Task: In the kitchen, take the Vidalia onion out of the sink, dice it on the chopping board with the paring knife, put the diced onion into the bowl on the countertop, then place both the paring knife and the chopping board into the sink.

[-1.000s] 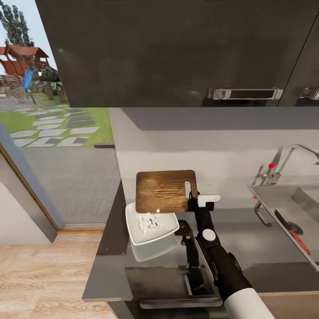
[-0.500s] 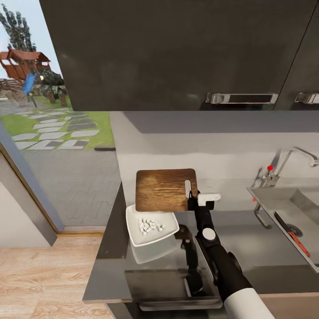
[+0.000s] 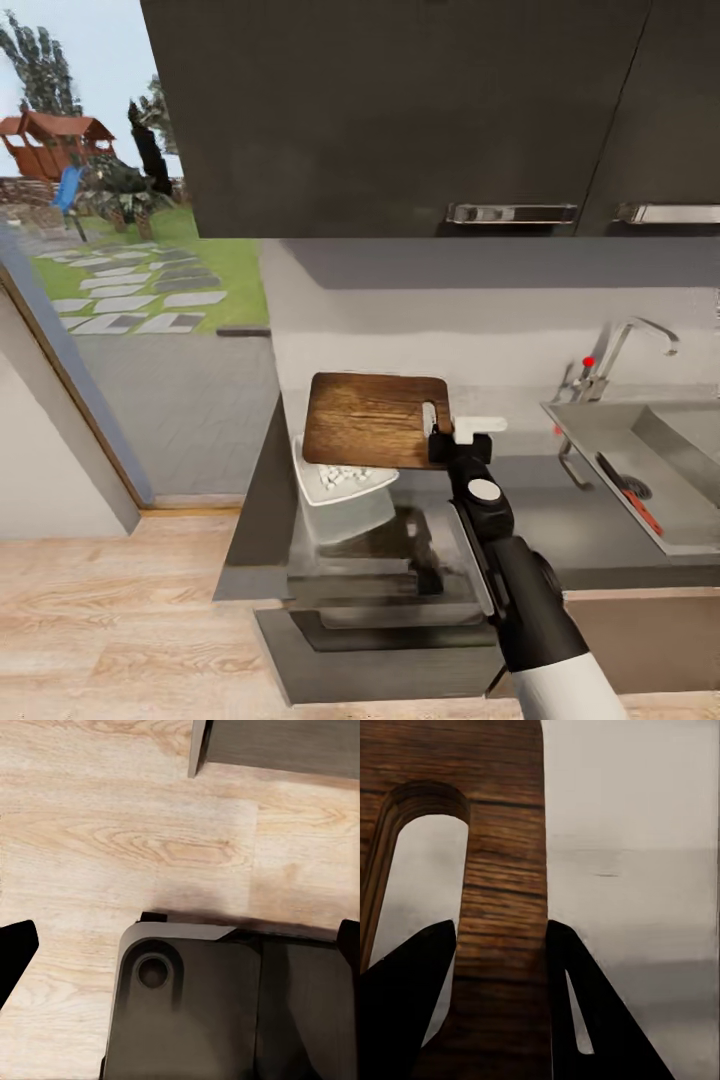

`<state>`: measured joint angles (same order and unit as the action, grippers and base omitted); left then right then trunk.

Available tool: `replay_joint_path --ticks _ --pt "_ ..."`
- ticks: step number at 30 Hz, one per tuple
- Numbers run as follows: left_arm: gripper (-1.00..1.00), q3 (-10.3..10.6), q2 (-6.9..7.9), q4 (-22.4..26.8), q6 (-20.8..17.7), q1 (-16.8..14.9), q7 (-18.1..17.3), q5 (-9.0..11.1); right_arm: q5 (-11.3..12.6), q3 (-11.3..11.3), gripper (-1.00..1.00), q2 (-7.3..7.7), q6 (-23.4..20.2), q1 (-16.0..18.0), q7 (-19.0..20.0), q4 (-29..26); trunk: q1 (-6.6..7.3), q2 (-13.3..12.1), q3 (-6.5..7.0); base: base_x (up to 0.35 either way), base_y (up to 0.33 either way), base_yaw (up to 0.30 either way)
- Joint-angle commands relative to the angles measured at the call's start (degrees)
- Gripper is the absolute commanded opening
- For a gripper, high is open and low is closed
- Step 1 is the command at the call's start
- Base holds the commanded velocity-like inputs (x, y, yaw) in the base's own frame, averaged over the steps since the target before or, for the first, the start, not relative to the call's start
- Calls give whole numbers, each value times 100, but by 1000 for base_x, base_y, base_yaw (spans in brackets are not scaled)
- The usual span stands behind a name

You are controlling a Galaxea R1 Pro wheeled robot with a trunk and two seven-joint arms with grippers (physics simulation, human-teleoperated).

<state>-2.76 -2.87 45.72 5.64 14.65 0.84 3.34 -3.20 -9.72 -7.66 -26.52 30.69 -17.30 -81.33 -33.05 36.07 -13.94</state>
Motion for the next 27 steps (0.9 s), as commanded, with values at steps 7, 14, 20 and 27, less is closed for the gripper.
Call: replay_joint_path --ticks 7,14,20,27 --pt "100 -5 -3 7 8 2 4 22 -19 -30 -100 -24 -840 7 -19 -359 2 9 -8 -292 -113 0" --pt "100 -5 -3 7 8 2 4 17 -22 -30 -100 -19 -1078 6 -19 -366 2 9 -8 -137 -271 0" --pt "100 -5 -3 7 8 2 4 17 -23 -30 -100 -25 -1083 6 -19 -366 2 9 -8 -17 -300 0" --pt "100 -5 -3 -1 8 2 4 17 -23 -30 -100 -25 -1083 7 -19 -366 2 9 -8 0 -306 0"
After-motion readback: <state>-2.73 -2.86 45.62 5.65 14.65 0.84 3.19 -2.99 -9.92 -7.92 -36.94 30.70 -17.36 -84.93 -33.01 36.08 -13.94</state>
